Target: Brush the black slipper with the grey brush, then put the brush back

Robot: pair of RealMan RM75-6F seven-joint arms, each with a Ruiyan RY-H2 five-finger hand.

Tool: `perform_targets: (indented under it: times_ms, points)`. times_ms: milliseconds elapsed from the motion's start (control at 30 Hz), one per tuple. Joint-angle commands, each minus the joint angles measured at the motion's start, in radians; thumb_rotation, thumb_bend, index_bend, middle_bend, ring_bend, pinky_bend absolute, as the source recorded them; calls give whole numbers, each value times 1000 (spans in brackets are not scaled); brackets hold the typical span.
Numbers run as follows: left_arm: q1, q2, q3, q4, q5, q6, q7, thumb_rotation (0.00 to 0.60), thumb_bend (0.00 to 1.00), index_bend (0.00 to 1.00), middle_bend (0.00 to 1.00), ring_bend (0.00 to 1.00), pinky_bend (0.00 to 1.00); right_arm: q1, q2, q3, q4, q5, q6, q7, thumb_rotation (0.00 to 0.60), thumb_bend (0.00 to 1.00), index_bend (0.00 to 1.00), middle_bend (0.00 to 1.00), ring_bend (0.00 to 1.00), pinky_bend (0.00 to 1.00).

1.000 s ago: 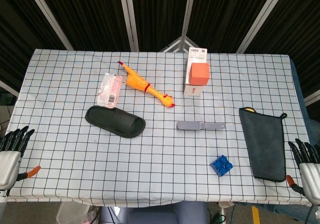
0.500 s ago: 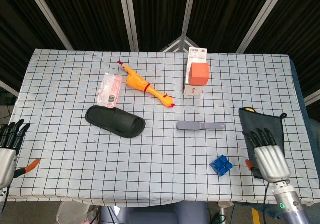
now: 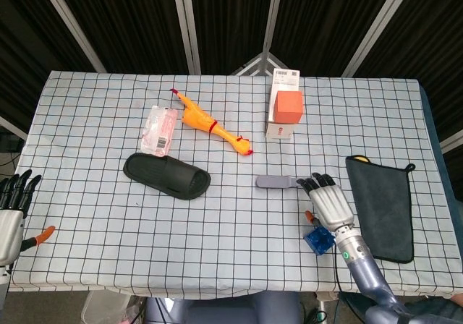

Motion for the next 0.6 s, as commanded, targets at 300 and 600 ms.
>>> perform_targets:
  times_ms: [300,600]
  points:
    - [-4,-7,-14,9,-29,-24,16,600,79,0,0,0,0,133,-140,51,155,135,-88,-53,600,353,212,278,149,177]
    - [7,17,-21,-17,-49,-22,17,600,95,0,0,0,0,194,-200,65,214,173,-109,-42,600,353,200,278,149,177]
